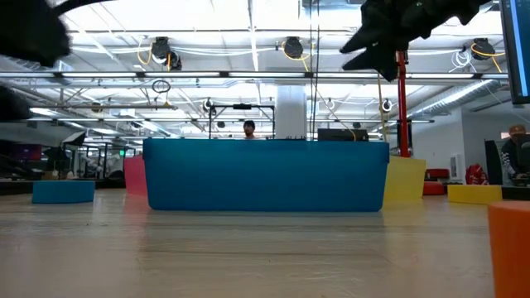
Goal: Pick and place Stapler, Stapler remover, tape
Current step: Put the green stapler into the yellow bin
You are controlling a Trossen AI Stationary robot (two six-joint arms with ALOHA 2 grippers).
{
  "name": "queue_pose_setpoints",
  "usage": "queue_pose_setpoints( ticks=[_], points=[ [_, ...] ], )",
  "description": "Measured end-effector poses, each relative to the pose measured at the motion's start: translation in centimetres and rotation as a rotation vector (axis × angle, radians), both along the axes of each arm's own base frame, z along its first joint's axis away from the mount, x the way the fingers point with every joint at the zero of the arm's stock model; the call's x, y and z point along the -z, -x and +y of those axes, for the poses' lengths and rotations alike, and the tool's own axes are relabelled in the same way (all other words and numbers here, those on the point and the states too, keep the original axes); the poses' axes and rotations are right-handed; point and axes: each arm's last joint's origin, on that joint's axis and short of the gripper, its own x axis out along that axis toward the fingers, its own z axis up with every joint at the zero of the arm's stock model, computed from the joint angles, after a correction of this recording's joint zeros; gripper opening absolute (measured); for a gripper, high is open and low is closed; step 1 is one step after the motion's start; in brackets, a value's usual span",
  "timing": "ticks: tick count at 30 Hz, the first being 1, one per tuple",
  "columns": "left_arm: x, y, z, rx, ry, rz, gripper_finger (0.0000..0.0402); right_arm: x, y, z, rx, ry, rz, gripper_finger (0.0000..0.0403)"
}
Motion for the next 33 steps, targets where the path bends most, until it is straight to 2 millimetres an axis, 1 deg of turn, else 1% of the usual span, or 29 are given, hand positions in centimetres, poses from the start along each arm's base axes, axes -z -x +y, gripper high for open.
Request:
queue_pose_setpoints(
  ticks=[2, 5, 10, 14, 16, 18, 21, 25, 30, 33],
  points=[
    [-1.0, -0.3, 0.6, -0.02, 0.018, -0.03, 0.005, -0.2, -0.2, 0.0, -0.024, -0.011, -0.055, 0.0169],
    [-3.1, -1.0, 1.9, -0.053, 0.049, -0.108, 0.0053, 0.0, -0.5, 0.2, -0.092, -0.019, -0.14, 0.0168],
    [-7.5, -2.1, 4.9, -0.199, 0.039, -0.371, 0.0058, 0.7, -0.9, 0.7, -0.185, 0.001, -0.269, 0.0168],
    [-10.7, -3.2, 7.5, -0.262, 0.049, -0.572, 0.0052, 0.7, -1.3, 2.0, -0.262, 0.075, -0.42, 0.0172],
    [-11.8, -3.9, 8.8, -0.274, 0.033, -0.652, 0.0052, 0.8, -1.7, 2.8, -0.303, 0.112, -0.49, 0.0173],
    [-12.4, -4.8, 10.1, -0.291, 0.022, -0.719, 0.0052, 0.8, -2.3, 3.5, -0.337, 0.139, -0.539, 0.0173],
    [-13.1, -6.0, 11.8, -0.29, 0.018, -0.797, 0.0054, 1.0, -3.4, 4.4, -0.318, 0.162, -0.585, 0.0175],
    [-13.6, -7.4, 13.8, -0.28, 0.006, -0.878, 0.0053, 2.4, -4.9, 5.1, -0.298, 0.17, -0.548, 0.0185],
    [-14.4, -8.2, 15.4, -0.29, -0.022, -0.964, 0.0054, 3.9, -6.2, 5.4, -0.309, 0.134, -0.511, 0.0209],
    [-14.7, -8.4, 15.9, -0.275, -0.022, -0.996, 0.0054, 4.4, -6.7, 5.3, -0.303, 0.132, -0.525, 0.0227]
  ],
)
